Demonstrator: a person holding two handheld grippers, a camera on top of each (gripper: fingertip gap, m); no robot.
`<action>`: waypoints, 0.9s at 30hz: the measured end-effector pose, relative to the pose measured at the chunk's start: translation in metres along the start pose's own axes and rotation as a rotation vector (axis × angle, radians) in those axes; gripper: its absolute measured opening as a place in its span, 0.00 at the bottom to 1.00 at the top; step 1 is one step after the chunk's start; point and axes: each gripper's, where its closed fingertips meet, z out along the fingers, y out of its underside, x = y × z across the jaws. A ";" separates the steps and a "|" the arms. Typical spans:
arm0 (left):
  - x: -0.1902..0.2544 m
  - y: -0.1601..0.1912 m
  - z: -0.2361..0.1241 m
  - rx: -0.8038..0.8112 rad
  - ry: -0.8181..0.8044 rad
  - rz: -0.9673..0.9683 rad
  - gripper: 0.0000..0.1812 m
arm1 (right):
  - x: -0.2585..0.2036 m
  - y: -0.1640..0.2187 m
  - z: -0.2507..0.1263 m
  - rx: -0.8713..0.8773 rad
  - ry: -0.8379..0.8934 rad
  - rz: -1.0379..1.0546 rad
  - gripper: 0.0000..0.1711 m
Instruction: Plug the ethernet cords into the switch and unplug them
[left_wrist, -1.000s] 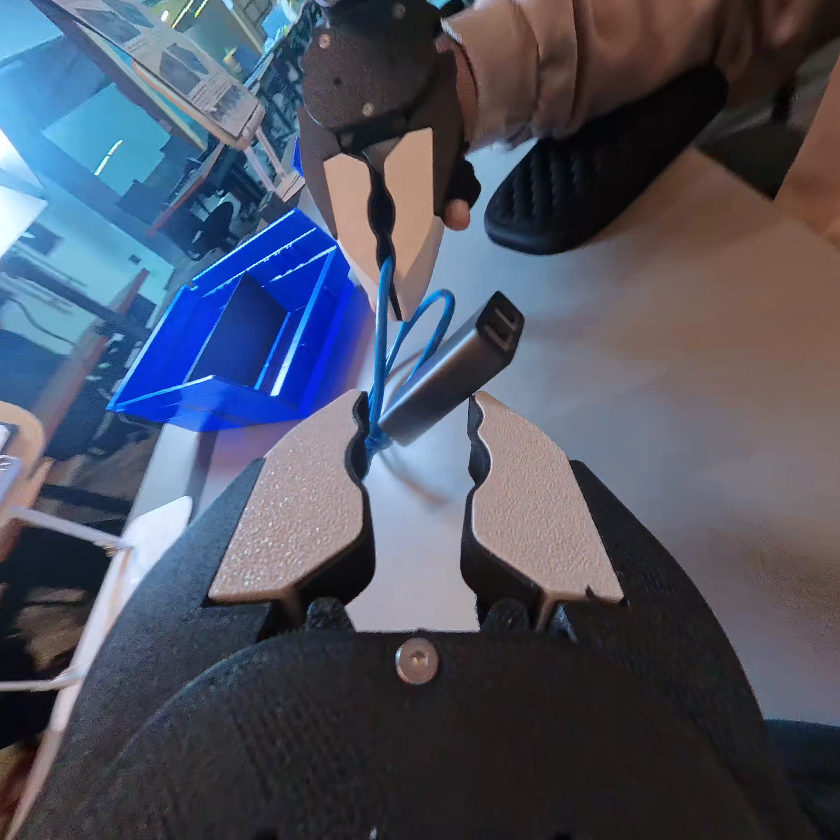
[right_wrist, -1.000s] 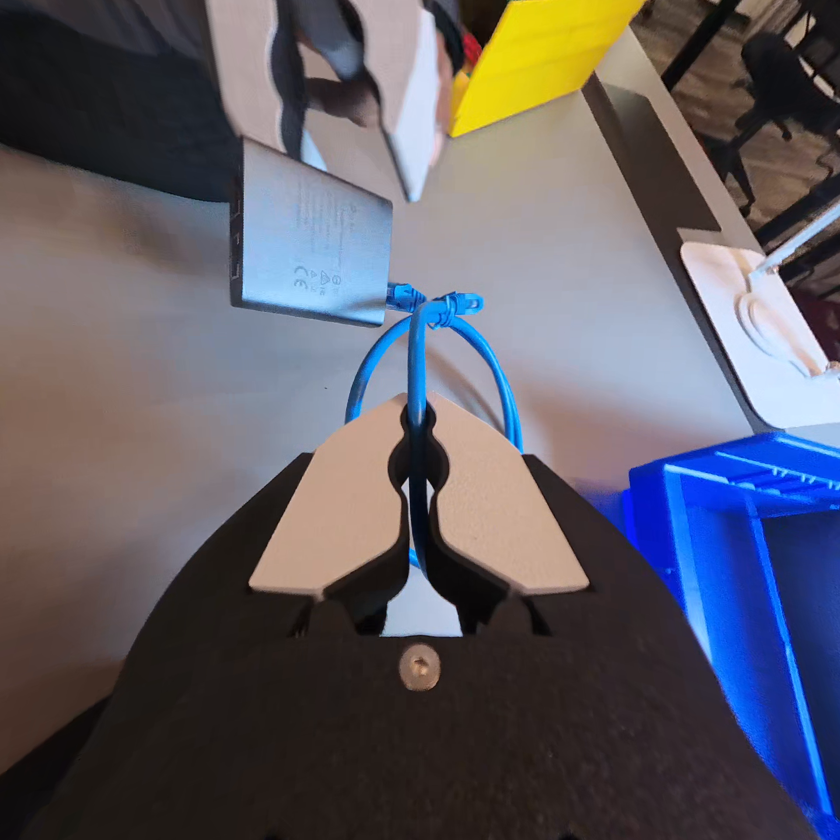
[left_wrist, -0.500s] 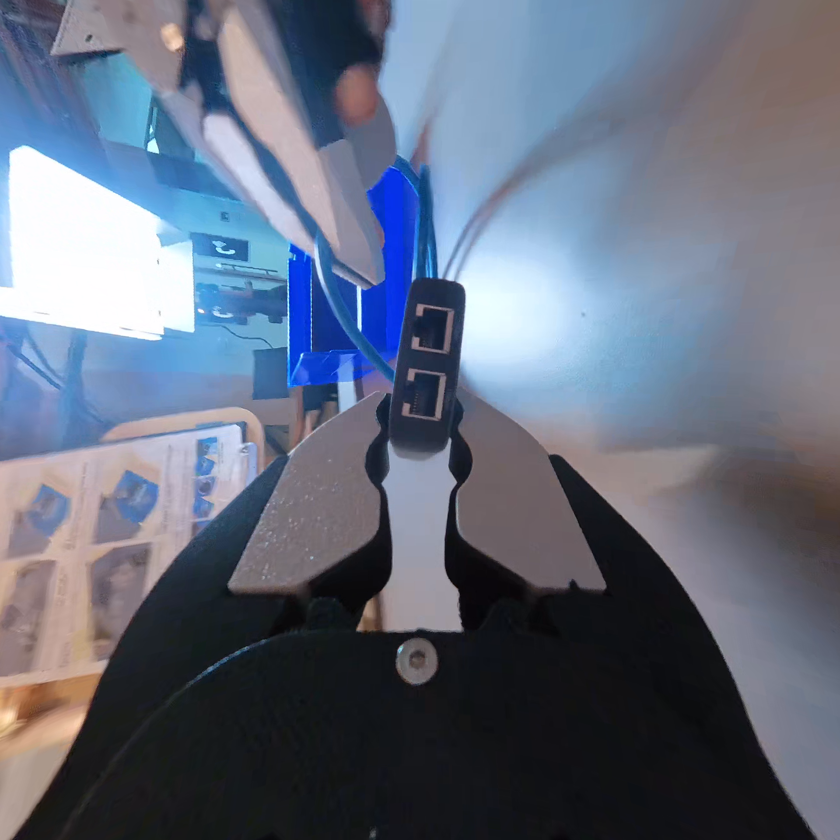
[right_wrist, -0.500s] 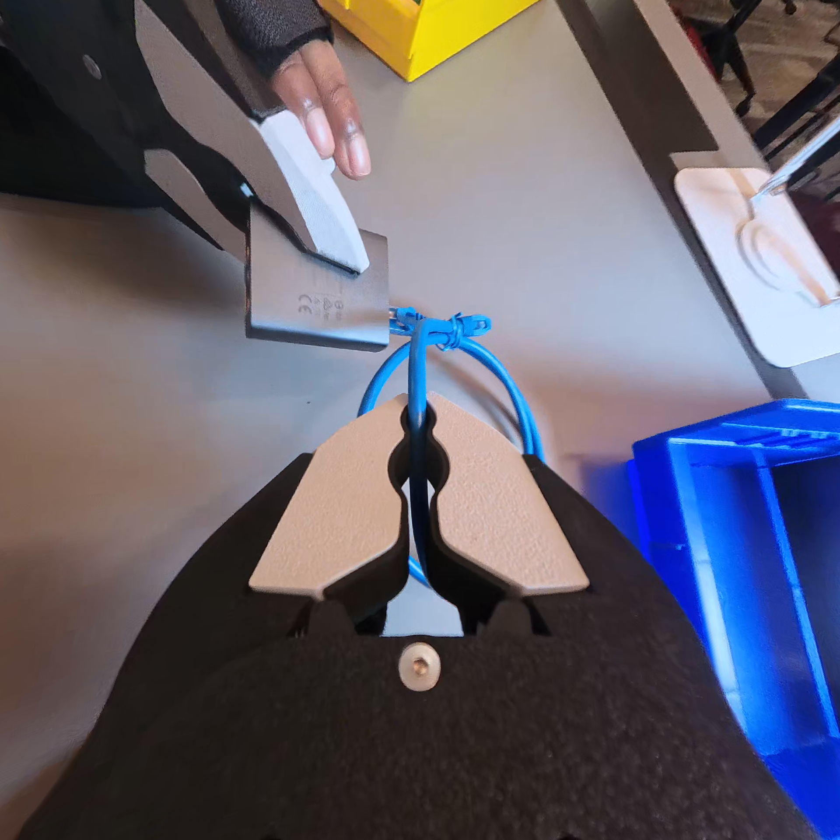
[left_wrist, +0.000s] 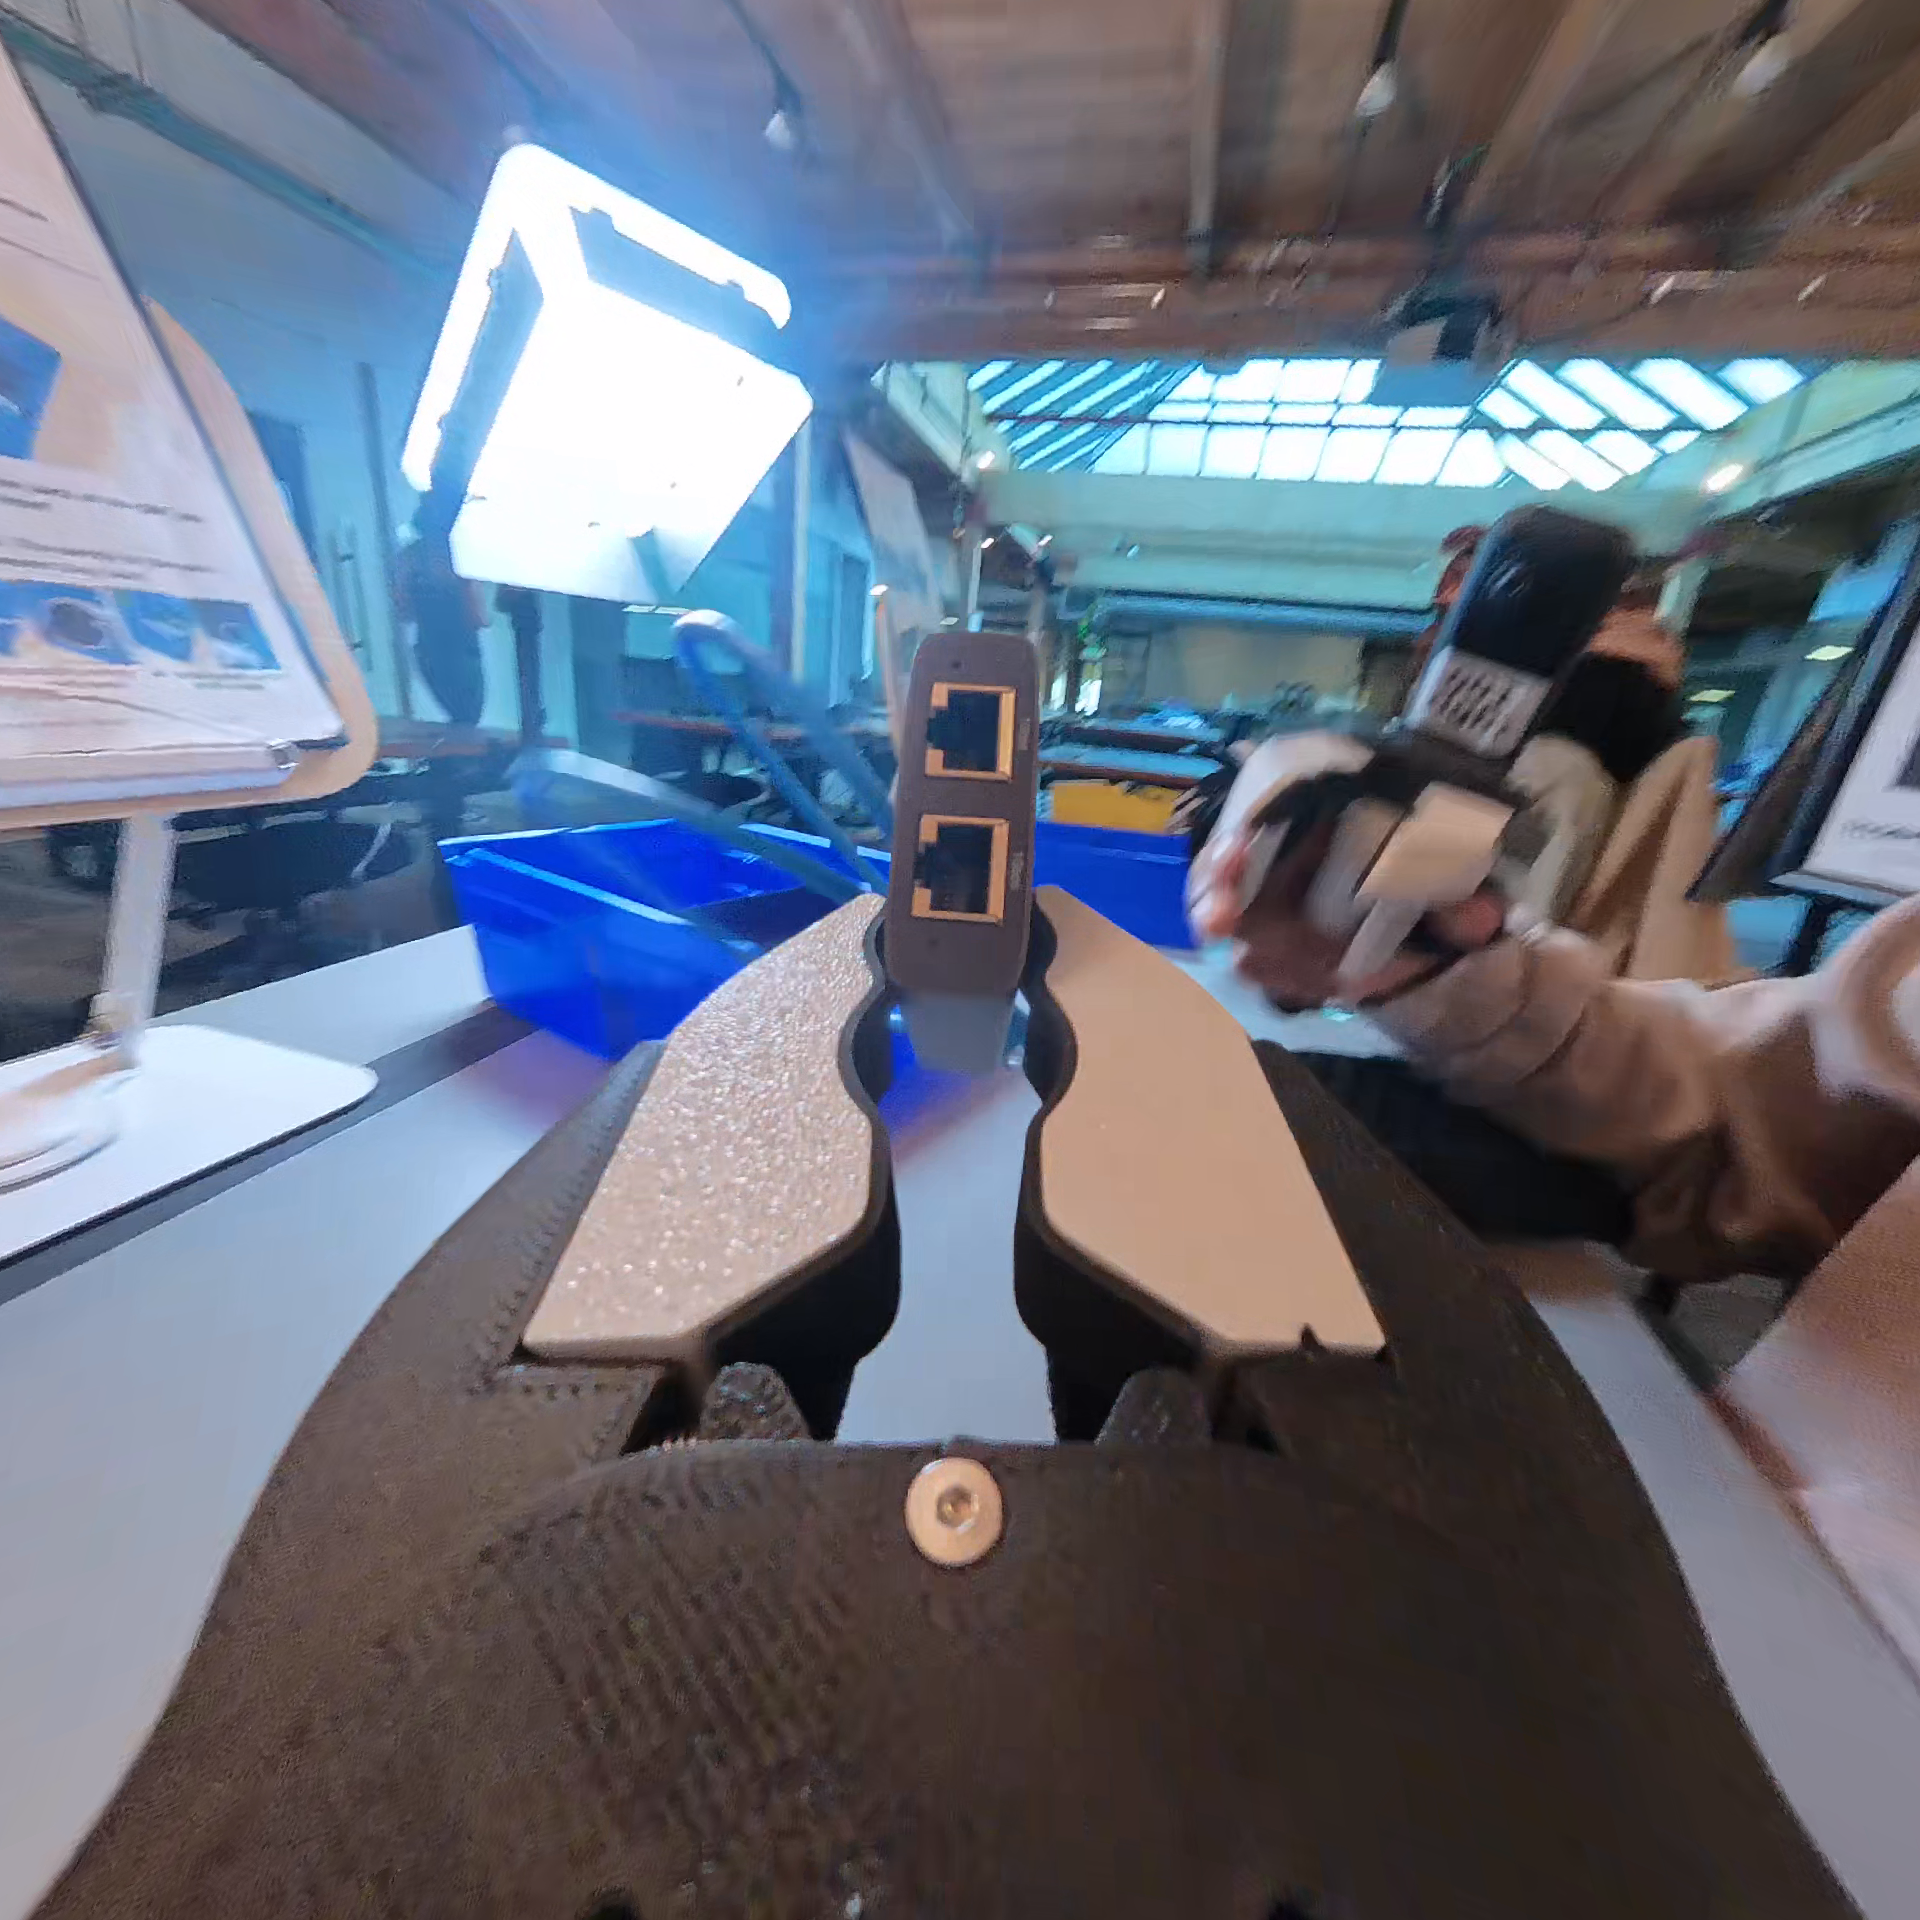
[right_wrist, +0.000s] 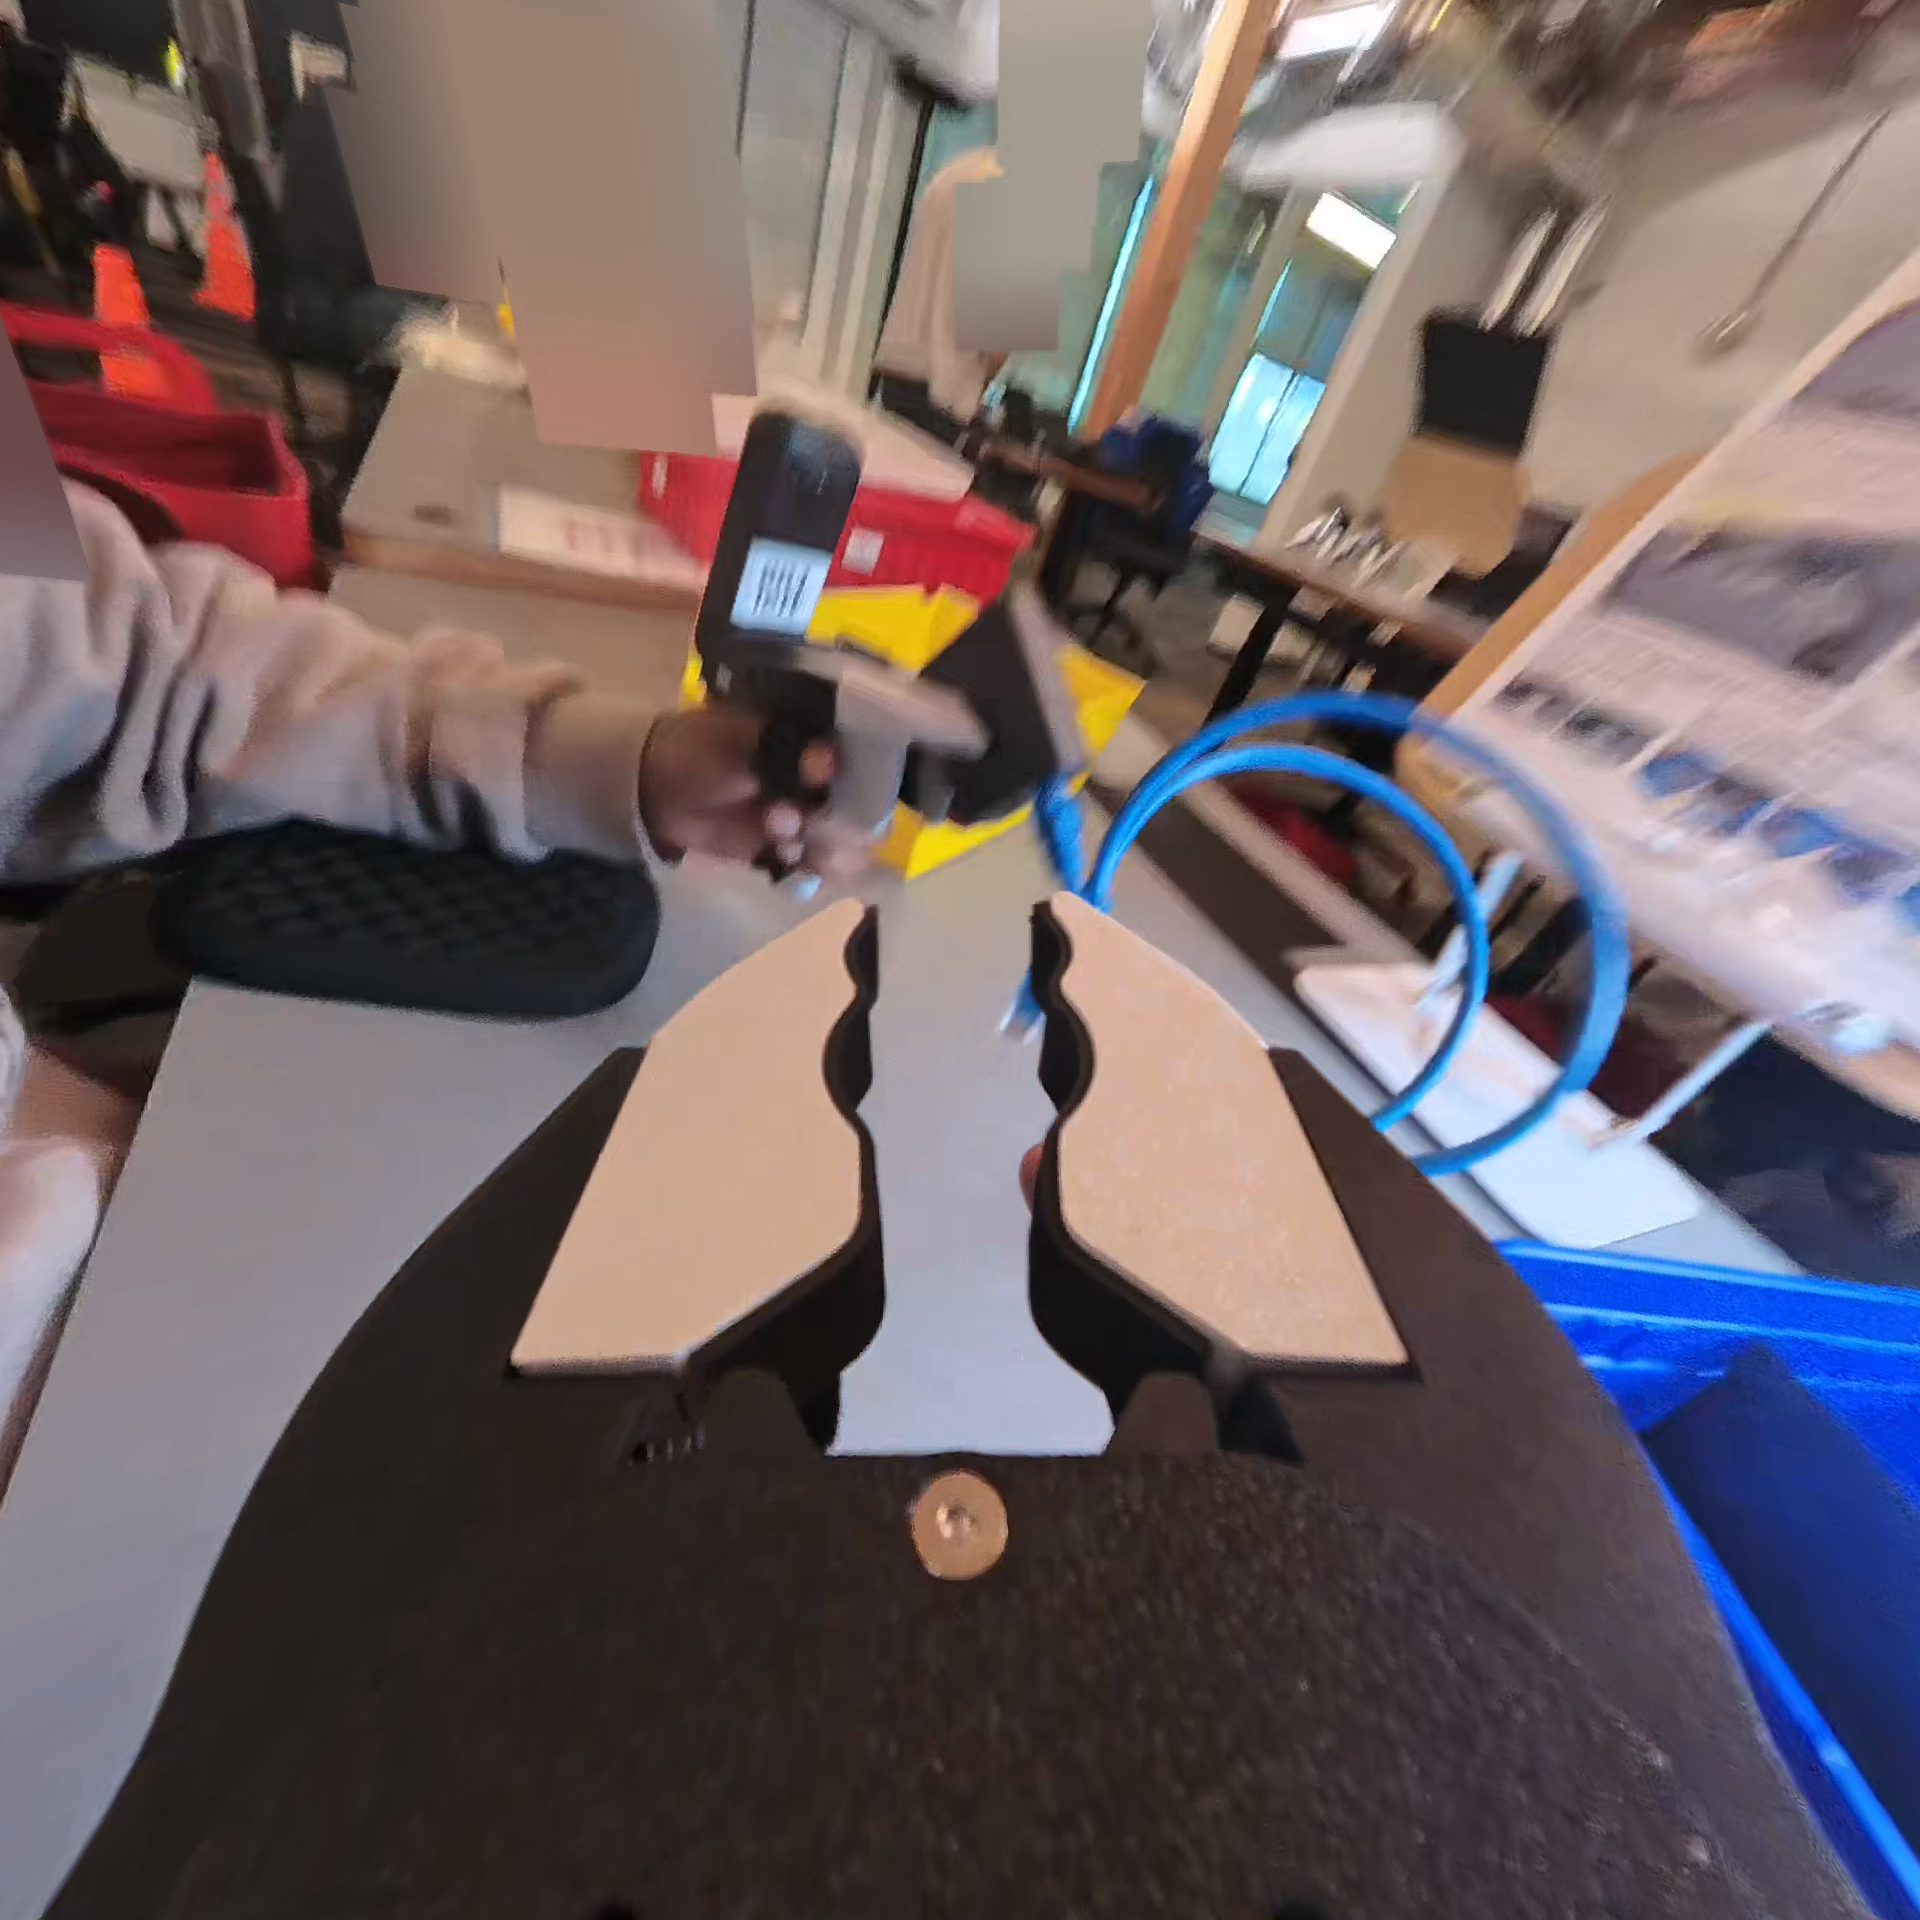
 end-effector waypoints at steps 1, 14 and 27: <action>0.006 -0.003 0.002 0.024 0.030 -0.021 0.12 | -0.006 0.017 0.014 -0.064 -0.014 -0.004 0.20; 0.067 0.028 0.013 -0.054 0.297 0.175 0.12 | -0.002 0.068 0.054 -0.411 0.120 -0.352 0.17; 0.030 0.108 0.008 -0.643 0.082 0.704 0.16 | 0.021 0.133 0.024 -0.873 0.183 -0.547 0.09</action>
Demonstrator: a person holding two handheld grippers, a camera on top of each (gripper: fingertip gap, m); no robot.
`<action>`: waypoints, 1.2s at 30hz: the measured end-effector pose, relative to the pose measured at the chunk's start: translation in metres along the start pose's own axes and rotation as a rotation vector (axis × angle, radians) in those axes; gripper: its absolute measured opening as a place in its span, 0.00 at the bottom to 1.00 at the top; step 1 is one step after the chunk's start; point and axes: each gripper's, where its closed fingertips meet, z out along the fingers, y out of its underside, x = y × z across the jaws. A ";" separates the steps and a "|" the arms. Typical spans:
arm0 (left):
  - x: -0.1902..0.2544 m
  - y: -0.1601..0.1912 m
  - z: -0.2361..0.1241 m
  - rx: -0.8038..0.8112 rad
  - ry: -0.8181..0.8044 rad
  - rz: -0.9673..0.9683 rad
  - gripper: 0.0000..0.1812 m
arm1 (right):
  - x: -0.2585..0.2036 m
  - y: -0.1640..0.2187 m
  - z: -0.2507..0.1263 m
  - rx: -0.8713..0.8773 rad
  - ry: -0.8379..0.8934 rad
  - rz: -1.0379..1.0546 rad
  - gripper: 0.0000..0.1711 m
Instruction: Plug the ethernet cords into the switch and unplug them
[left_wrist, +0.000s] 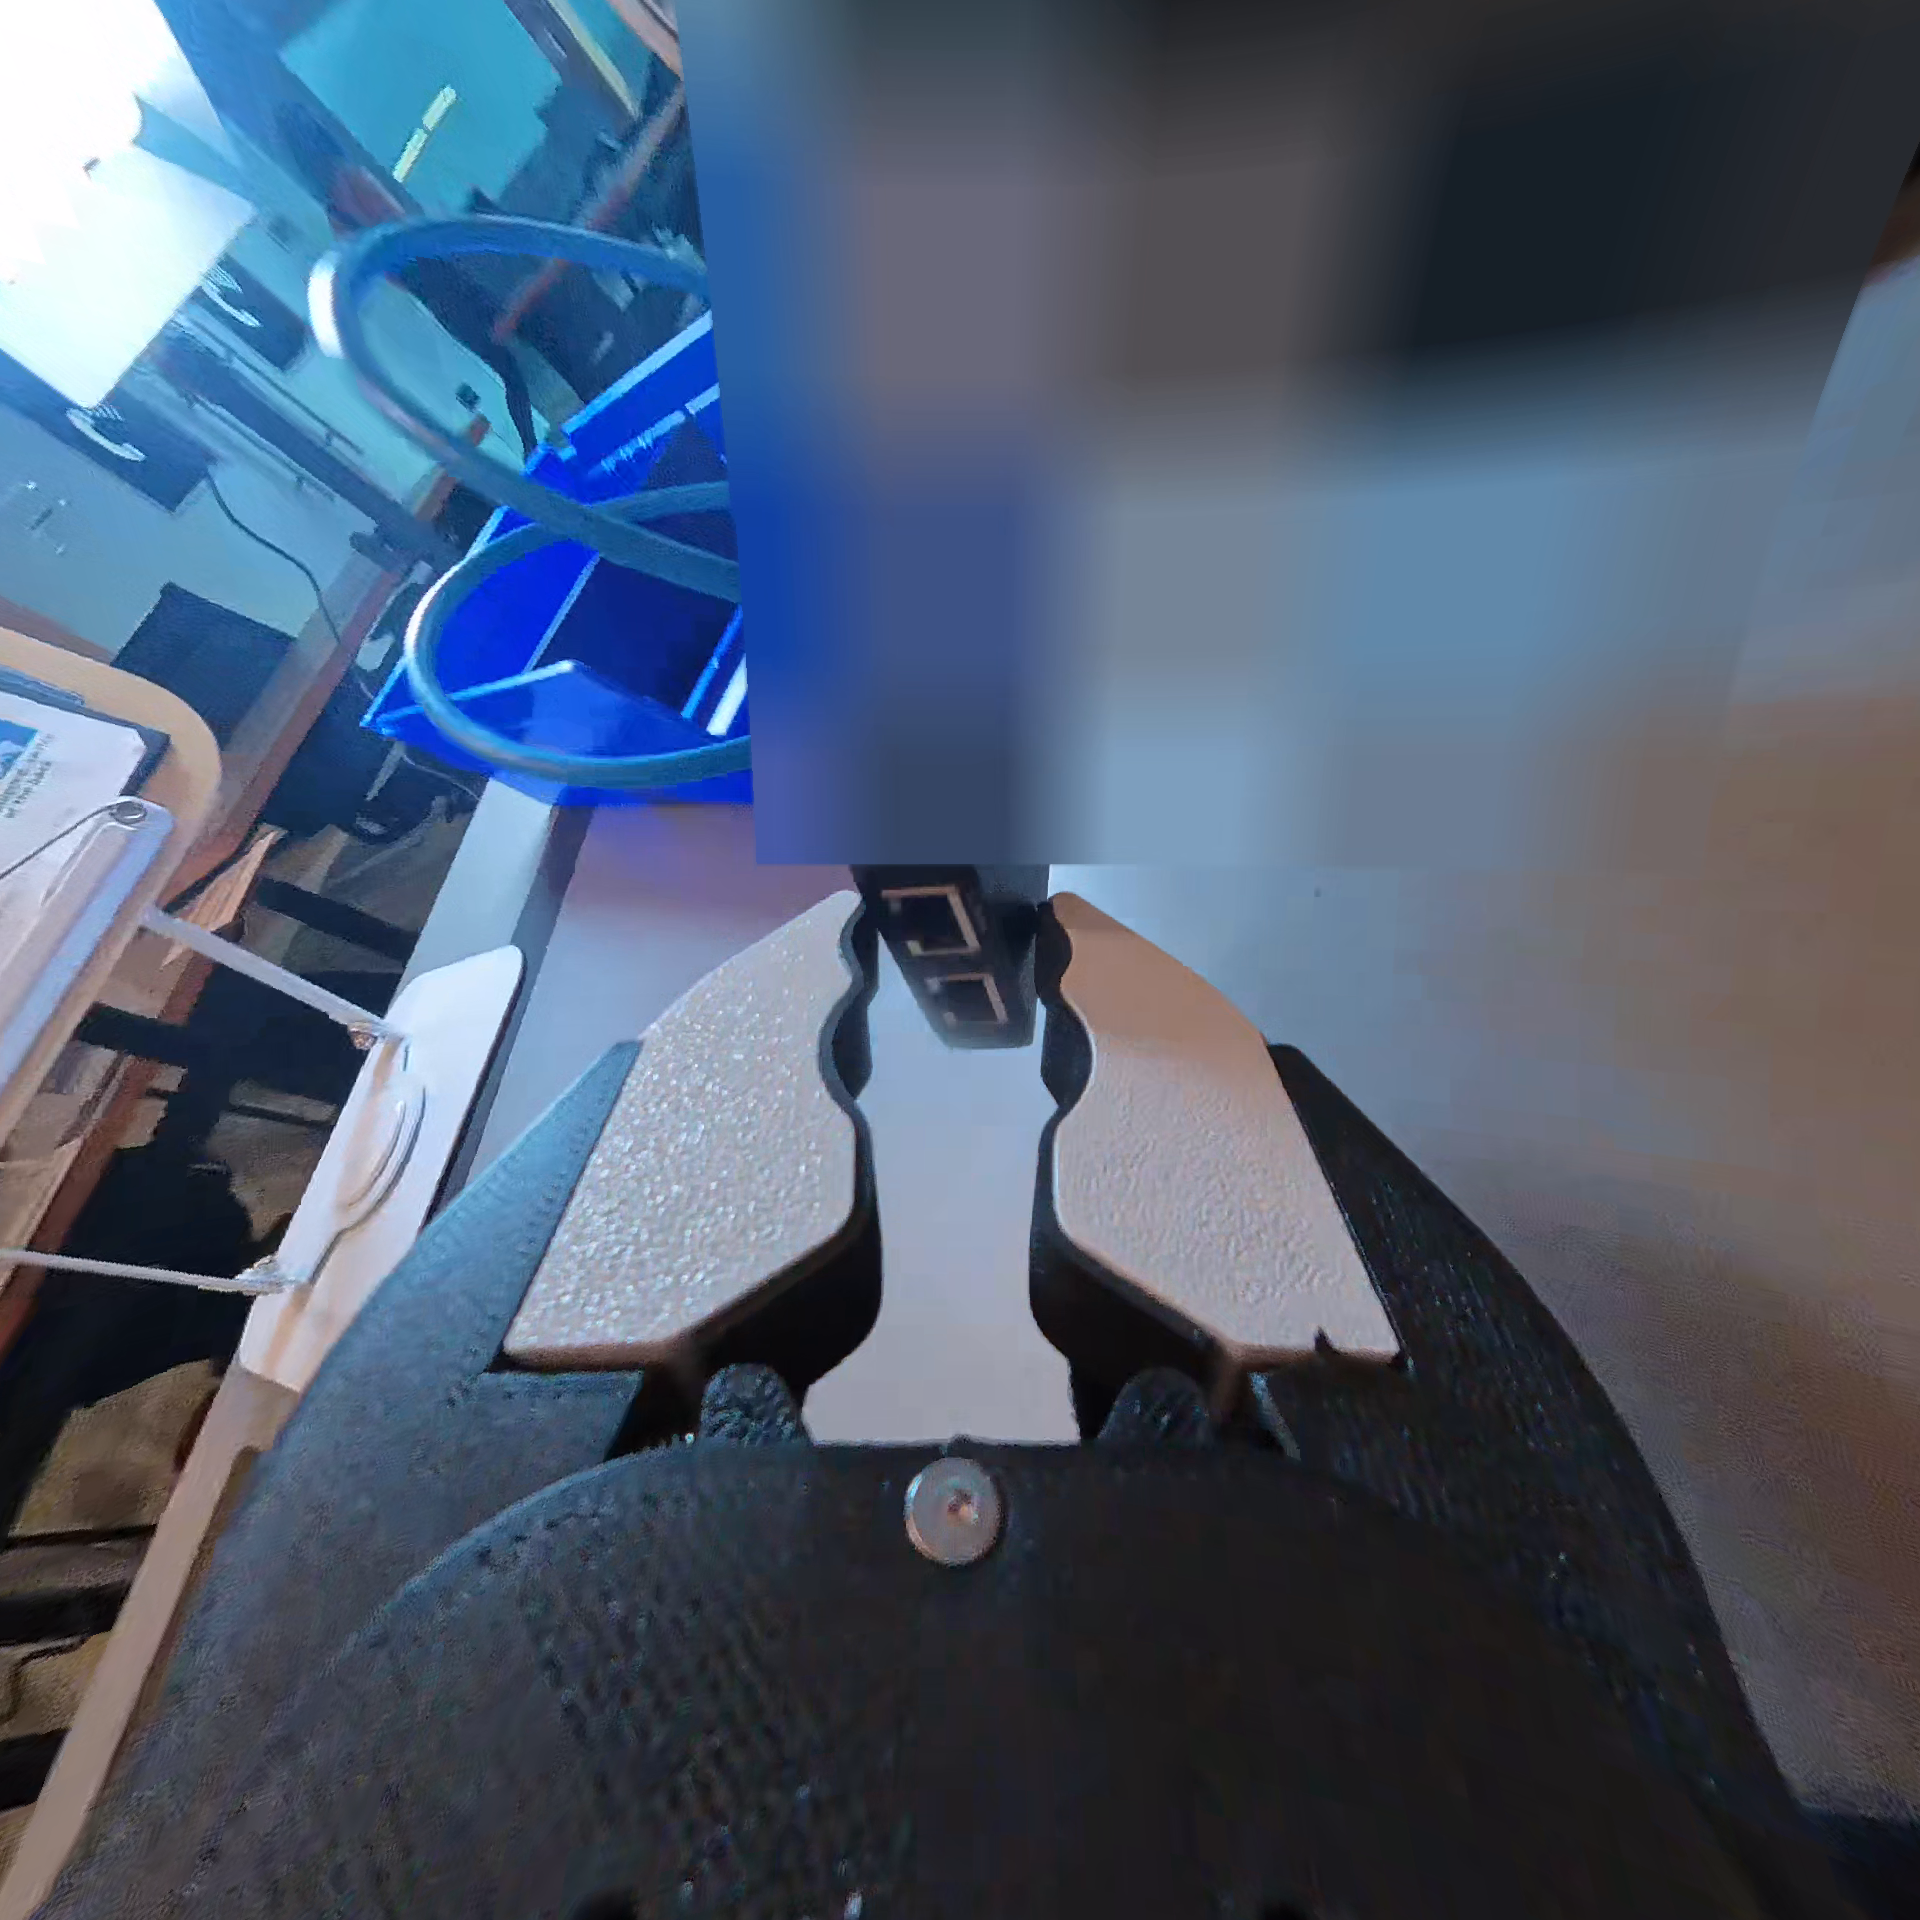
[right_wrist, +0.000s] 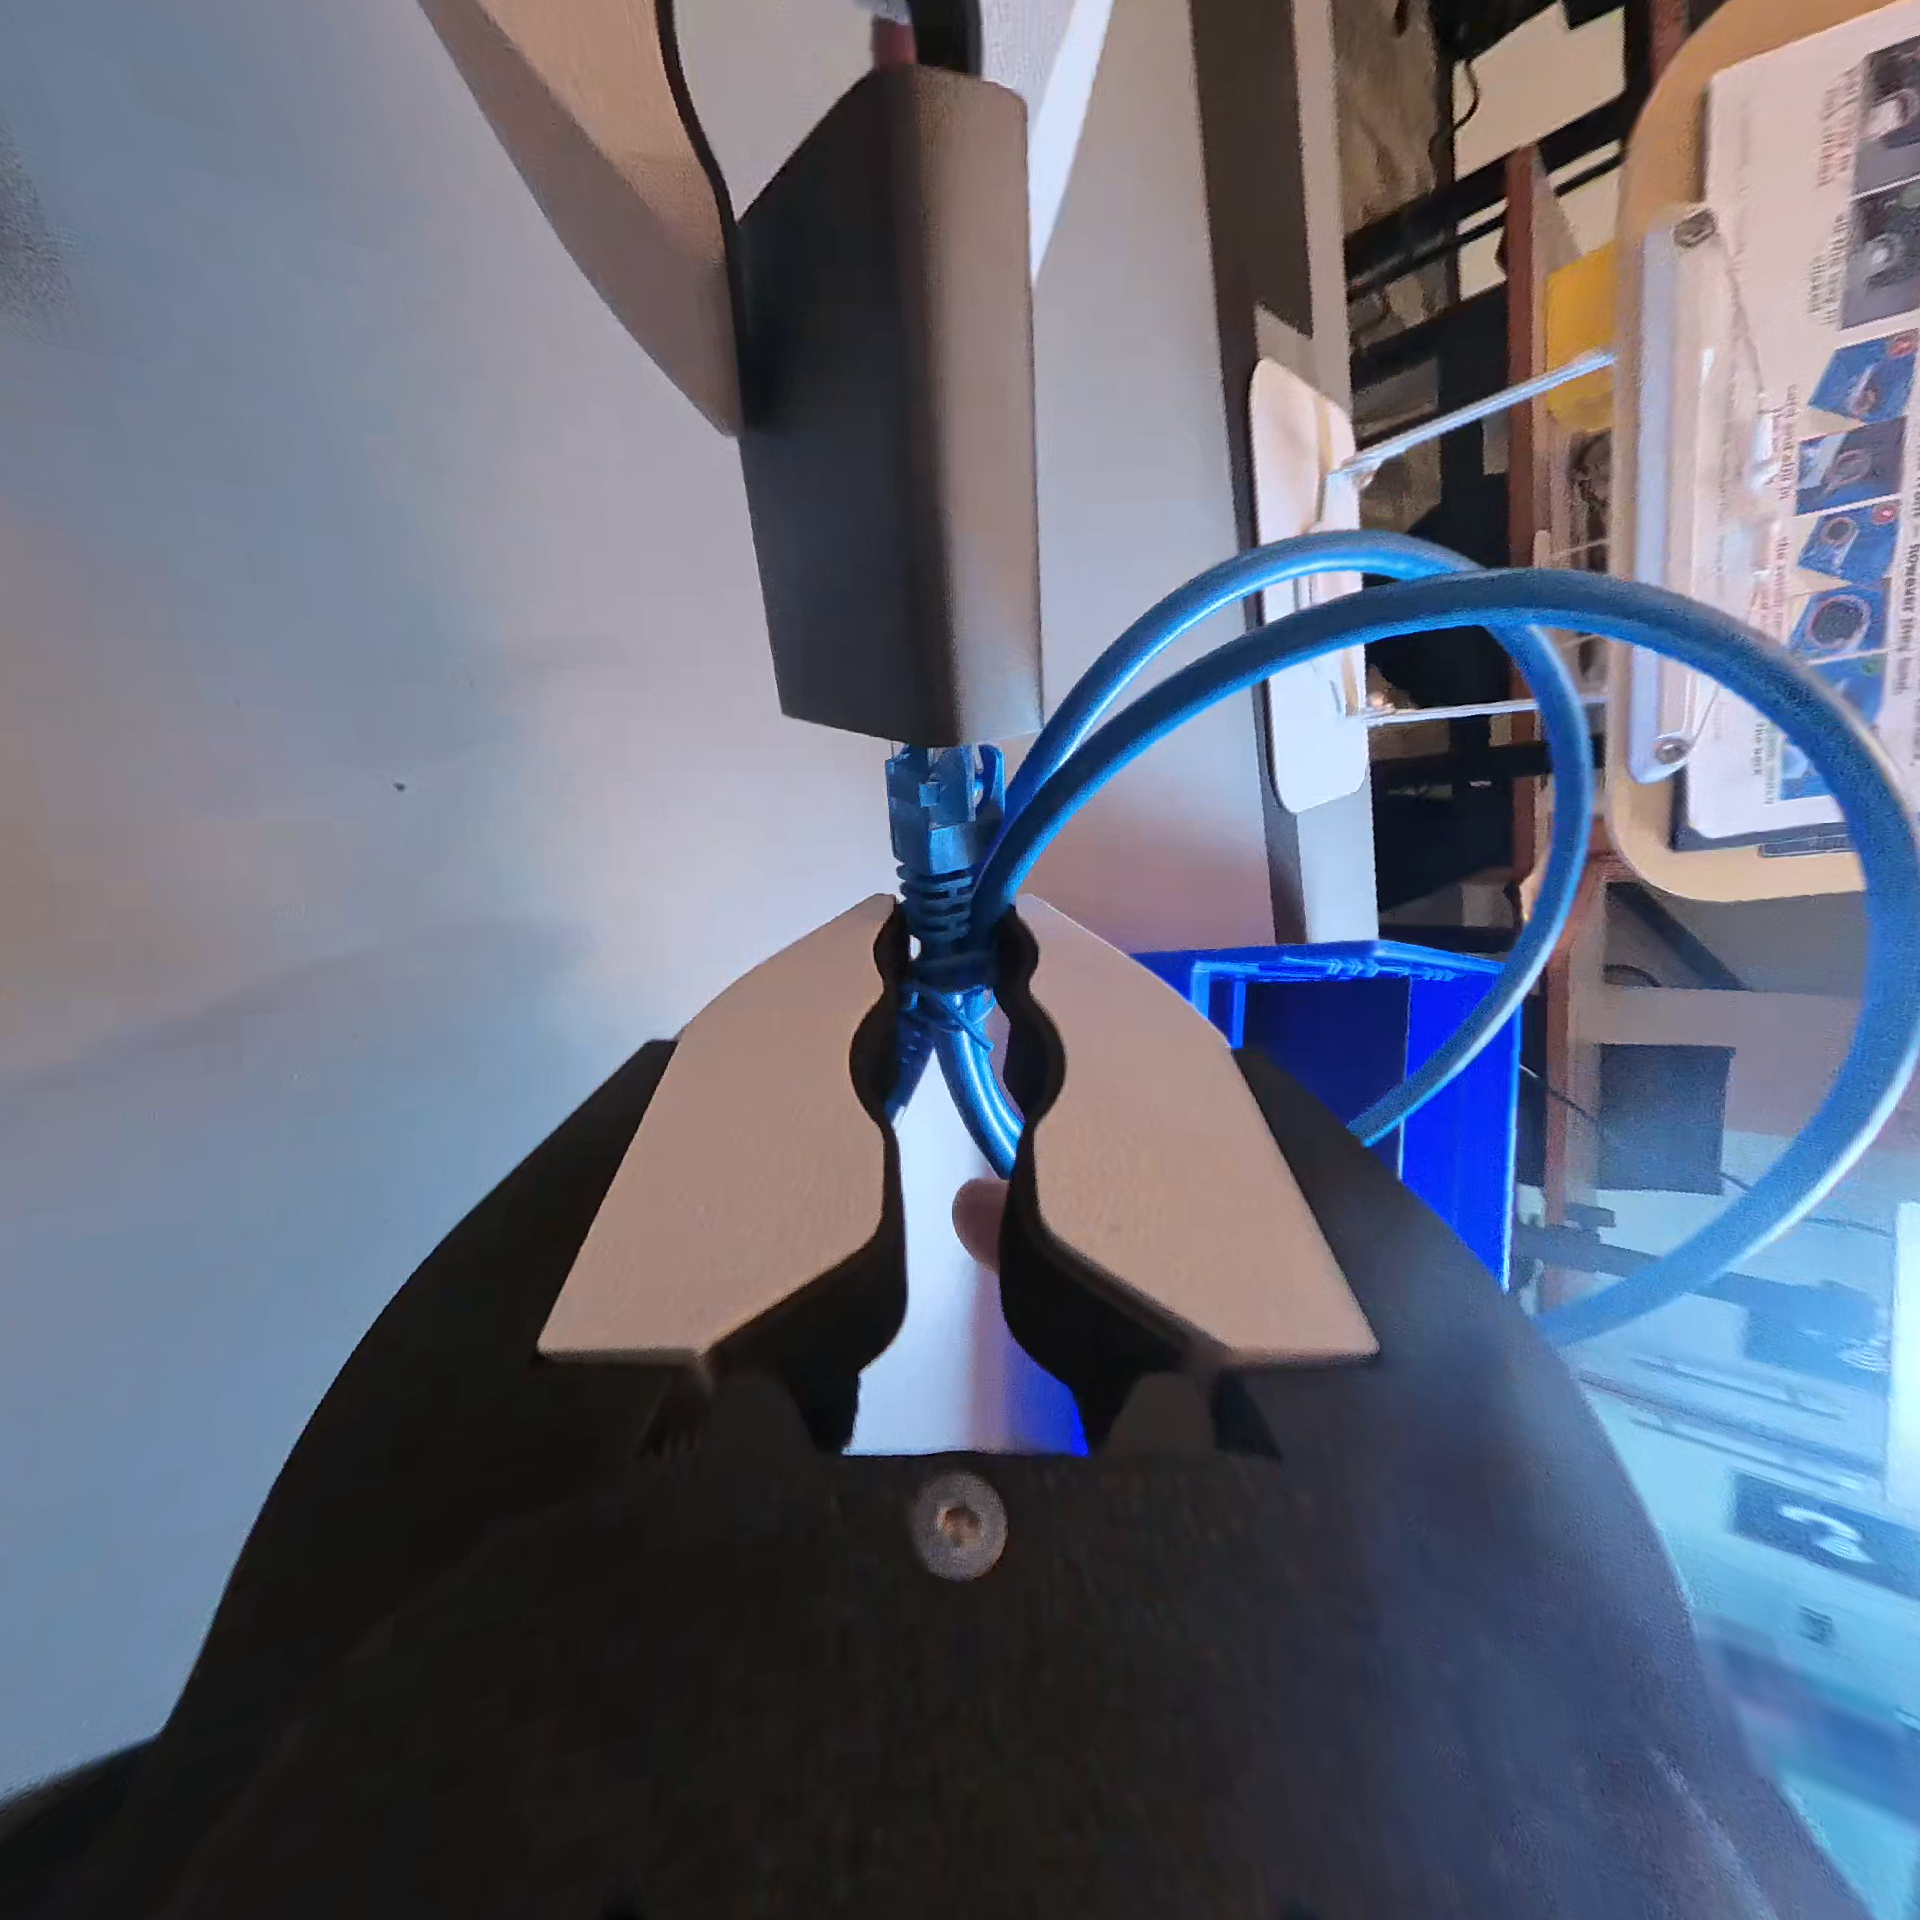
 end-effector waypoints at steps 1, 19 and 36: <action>0.005 0.004 0.003 -0.028 0.013 0.025 0.15 | -0.003 0.002 0.002 -0.022 -0.003 -0.030 0.09; 0.007 0.009 0.006 0.031 0.042 -0.033 0.12 | -0.009 -0.010 -0.003 0.177 -0.223 0.223 0.36; 0.022 -0.032 -0.009 0.243 0.076 0.094 0.12 | -0.024 -0.061 -0.002 0.541 -0.420 0.230 0.30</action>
